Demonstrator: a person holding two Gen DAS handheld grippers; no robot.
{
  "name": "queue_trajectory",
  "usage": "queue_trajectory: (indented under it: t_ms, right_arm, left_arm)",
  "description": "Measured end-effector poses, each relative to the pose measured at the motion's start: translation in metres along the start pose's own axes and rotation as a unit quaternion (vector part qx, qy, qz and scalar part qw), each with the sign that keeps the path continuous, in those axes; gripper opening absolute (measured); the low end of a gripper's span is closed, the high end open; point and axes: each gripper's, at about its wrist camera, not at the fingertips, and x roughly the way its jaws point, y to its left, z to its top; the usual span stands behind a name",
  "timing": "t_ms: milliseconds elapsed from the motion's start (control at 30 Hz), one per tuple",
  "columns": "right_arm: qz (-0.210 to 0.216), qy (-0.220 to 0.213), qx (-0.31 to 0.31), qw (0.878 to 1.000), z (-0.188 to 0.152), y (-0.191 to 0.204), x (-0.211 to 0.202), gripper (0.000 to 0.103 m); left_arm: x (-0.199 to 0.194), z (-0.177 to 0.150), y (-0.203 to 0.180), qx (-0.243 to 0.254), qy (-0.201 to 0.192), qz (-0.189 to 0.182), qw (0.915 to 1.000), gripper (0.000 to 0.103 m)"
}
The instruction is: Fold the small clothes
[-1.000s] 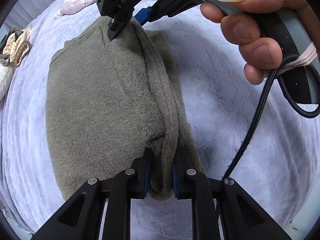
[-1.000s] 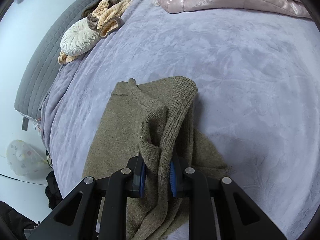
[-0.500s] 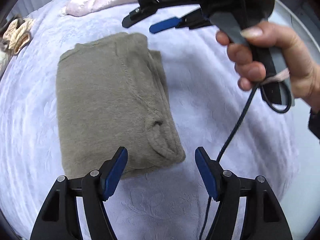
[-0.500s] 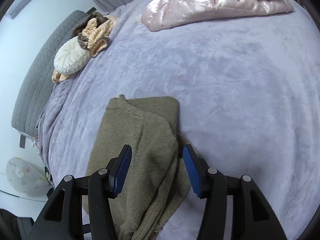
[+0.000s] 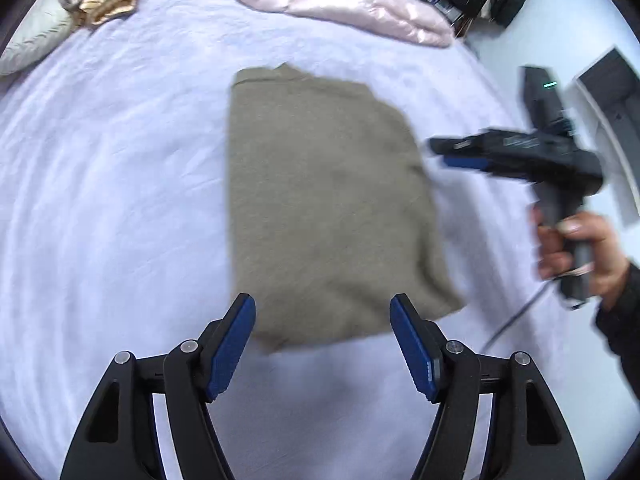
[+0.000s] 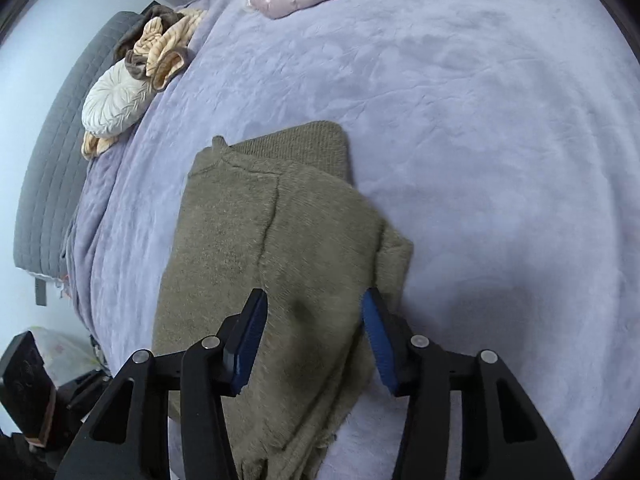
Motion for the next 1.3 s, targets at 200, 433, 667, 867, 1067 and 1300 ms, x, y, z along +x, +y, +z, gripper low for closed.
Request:
queue_trajectory:
  t_ms: [200, 433, 667, 867, 1067, 1300]
  right_arm:
    - [0.053, -0.013, -0.020, 0.998, -0.064, 0.030, -0.036, 0.067]
    - [0.040, 0.017, -0.041, 0.998, -0.129, 0.056, -0.005, 0.068]
    - [0.032, -0.002, -0.047, 0.998, -0.132, 0.057, -0.002, 0.008]
    - [0.038, -0.031, -0.040, 0.998, -0.134, 0.053, -0.034, 0.007]
    - [0.003, 0.006, -0.007, 1.000, -0.143, 0.032, -0.011, 0.007]
    - [0.064, -0.031, 0.015, 0.997, -0.139, 0.045, -0.030, 0.007]
  left_arm:
    - [0.031, -0.045, 0.009, 0.037, 0.042, 0.077, 0.9954, 0.071]
    - [0.056, -0.033, 0.001, 0.049, 0.006, 0.091, 0.9946, 0.071]
    - [0.038, -0.023, 0.039, -0.026, -0.014, 0.093, 0.9952, 0.071]
    - [0.020, -0.039, 0.072, -0.097, -0.023, 0.150, 0.9836, 0.071]
    - [0.007, -0.047, 0.085, -0.096, -0.015, 0.109, 0.9893, 0.071]
    - [0.017, -0.061, -0.007, 0.090, -0.023, 0.126, 0.9877, 0.071]
